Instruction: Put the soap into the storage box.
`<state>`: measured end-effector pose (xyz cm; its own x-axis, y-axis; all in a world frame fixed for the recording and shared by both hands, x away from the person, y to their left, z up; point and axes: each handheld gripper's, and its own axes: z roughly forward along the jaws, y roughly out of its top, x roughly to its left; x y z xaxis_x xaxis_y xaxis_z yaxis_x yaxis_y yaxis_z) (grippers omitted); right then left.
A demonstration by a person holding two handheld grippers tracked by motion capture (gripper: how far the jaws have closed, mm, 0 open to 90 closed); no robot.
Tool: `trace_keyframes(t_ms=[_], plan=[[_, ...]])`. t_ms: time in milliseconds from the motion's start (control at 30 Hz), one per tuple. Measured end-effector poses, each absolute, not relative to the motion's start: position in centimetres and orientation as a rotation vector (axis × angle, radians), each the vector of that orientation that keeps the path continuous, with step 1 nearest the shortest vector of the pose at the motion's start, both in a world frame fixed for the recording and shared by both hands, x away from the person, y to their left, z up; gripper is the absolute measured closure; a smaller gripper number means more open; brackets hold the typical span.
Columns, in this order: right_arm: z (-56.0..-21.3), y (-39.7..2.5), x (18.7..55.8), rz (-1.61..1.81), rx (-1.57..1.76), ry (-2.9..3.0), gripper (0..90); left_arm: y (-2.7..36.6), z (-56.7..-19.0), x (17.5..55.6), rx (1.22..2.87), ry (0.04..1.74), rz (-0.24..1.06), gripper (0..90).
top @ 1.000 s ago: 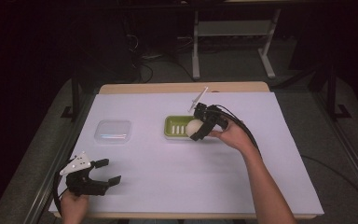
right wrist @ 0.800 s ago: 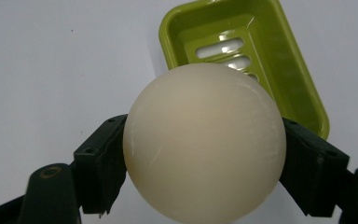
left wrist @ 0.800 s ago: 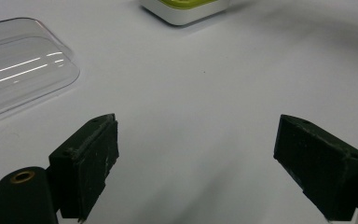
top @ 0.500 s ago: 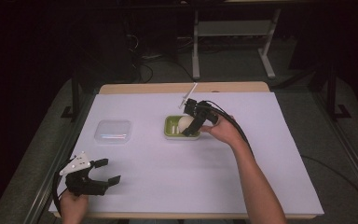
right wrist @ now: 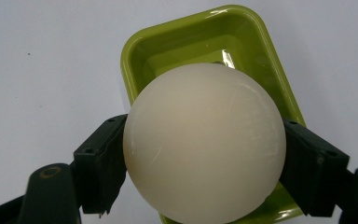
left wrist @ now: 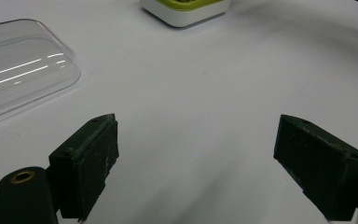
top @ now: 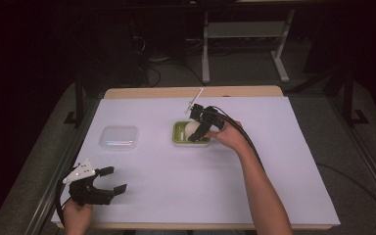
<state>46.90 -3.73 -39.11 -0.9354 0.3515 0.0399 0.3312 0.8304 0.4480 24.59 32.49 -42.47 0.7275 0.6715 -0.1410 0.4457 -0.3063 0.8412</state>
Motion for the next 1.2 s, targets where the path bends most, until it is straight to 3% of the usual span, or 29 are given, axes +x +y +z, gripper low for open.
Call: trace_keyframes(t_ms=[1200], plan=[[-39.8, -2.5, 47.8, 0.685, 0.57, 2.978, 22.5, 32.3, -42.5, 24.7, 1.966, 0.838, 0.289, 13.0]])
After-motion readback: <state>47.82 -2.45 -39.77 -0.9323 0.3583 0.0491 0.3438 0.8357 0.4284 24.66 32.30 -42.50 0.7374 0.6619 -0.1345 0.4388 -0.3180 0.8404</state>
